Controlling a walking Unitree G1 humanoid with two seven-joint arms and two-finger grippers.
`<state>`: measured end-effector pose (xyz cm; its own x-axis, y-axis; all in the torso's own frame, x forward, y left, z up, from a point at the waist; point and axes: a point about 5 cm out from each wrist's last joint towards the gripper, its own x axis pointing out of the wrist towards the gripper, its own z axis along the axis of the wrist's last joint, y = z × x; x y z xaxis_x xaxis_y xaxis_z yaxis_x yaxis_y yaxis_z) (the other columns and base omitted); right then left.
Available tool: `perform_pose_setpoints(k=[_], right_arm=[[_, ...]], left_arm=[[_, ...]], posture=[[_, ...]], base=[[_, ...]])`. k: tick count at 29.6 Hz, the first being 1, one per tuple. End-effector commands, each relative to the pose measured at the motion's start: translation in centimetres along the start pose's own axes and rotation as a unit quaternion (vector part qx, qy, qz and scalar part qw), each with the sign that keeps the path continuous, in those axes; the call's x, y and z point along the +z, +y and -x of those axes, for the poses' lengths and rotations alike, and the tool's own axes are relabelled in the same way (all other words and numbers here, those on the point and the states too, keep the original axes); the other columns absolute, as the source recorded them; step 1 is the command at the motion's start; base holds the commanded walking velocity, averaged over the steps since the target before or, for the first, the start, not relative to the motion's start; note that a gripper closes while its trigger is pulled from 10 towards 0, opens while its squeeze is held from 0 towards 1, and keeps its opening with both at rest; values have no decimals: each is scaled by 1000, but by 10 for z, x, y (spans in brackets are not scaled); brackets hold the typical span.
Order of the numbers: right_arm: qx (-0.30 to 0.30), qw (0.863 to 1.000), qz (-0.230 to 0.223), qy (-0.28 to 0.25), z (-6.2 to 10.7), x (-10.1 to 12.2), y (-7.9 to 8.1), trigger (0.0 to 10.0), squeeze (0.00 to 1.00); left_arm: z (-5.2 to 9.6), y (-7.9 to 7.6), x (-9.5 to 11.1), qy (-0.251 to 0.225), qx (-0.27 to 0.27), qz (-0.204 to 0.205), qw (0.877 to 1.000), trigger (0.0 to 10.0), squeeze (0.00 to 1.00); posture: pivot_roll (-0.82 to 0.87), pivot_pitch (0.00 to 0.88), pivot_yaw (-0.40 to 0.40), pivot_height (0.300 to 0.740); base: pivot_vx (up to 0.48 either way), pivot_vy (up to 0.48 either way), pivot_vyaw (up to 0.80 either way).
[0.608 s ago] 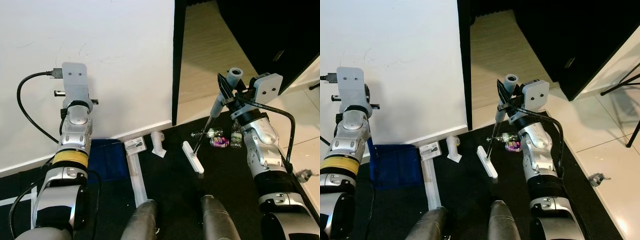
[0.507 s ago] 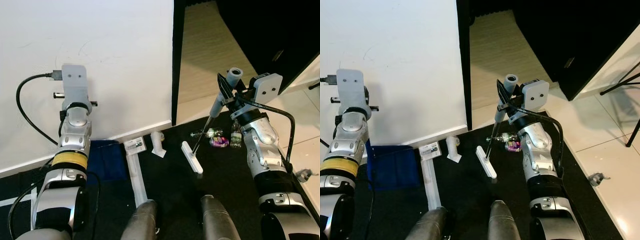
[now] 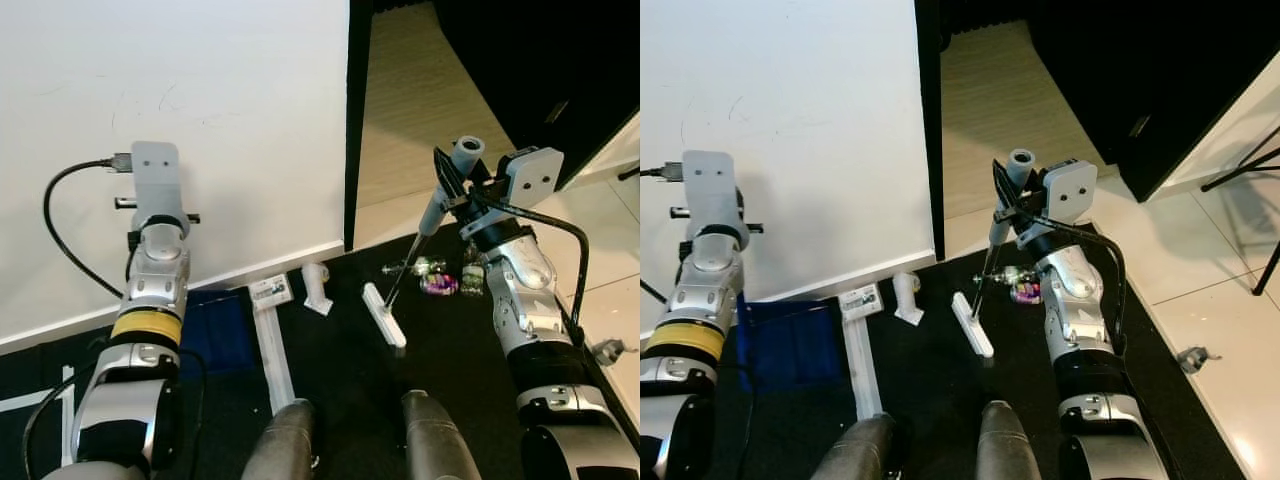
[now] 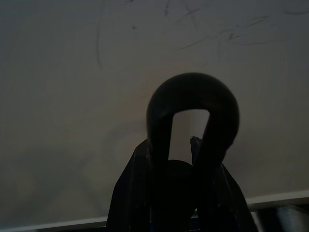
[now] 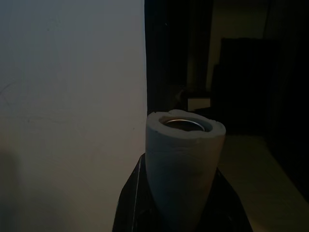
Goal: Sweep floor
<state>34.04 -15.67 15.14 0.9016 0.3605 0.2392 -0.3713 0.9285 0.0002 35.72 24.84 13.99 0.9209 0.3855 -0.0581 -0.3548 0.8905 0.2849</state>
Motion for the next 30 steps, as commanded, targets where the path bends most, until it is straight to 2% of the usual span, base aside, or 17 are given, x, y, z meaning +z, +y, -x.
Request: perform_pose_setpoints(k=[1, 5, 10, 12, 14, 16, 20, 22, 26, 28, 30], right_arm=[[0, 1000, 3, -6, 2, 0, 1, 10000, 0], [-1, 1000, 2, -5, 2, -1, 1, 10000, 0], [-3, 1000, 2, -5, 3, -1, 1, 10000, 0], [-3, 1000, 2, -5, 3, -1, 0, 10000, 0], [-3, 1000, 2, -5, 3, -1, 0, 10000, 0], [-2, 1000, 2, -5, 2, -1, 1, 10000, 0], [-1, 1000, 1, -5, 1, -1, 1, 10000, 0], [0, 1000, 1, -5, 1, -1, 2, 10000, 0], [0, 1000, 0, -6, 1, -2, 2, 10000, 0], [0, 1000, -1, -5, 1, -2, 2, 10000, 0], [0, 1000, -1, -5, 1, -2, 3, 10000, 0]], left_arm=[[0, -3, 0, 5, -3, 6, 1000, 10000, 0], [2, -10, 1, 10, -17, 26, 999, 10000, 0], [4, -15, 0, 19, -31, 78, 996, 10000, 0], [5, -15, 1, 16, -31, 80, 996, 10000, 0], [5, -15, 3, 11, -29, 77, 997, 10000, 0], [4, -10, 17, -29, -14, 38, 999, 10000, 0], [3, -1, 31, -70, 16, -17, 997, 10000, 0], [3, 1, 34, -80, 21, -31, 996, 10000, 0], [4, 1, 33, -71, 14, -17, 997, 10000, 0], [4, -4, 29, -53, 2, 8, 999, 10000, 0], [5, -6, 27, -48, -2, 11, 999, 10000, 0]], posture=[[-45, 198, 37, 740], [-48, 200, 40, 740], [-49, 201, 42, 740], [-49, 201, 42, 740], [-49, 201, 42, 740], [-43, 200, 38, 740], [-40, 199, 38, 740], [-40, 199, 38, 740], [-36, 200, 40, 740], [-36, 200, 40, 740], [-37, 201, 41, 740]], base=[[0, 0, 0], [0, 0, 0], [0, 0, 0], [0, 0, 0], [0, 0, 0], [0, 0, 0], [0, 0, 0], [0, 0, 0], [0, 0, 0], [0, 0, 0], [0, 0, 0]])
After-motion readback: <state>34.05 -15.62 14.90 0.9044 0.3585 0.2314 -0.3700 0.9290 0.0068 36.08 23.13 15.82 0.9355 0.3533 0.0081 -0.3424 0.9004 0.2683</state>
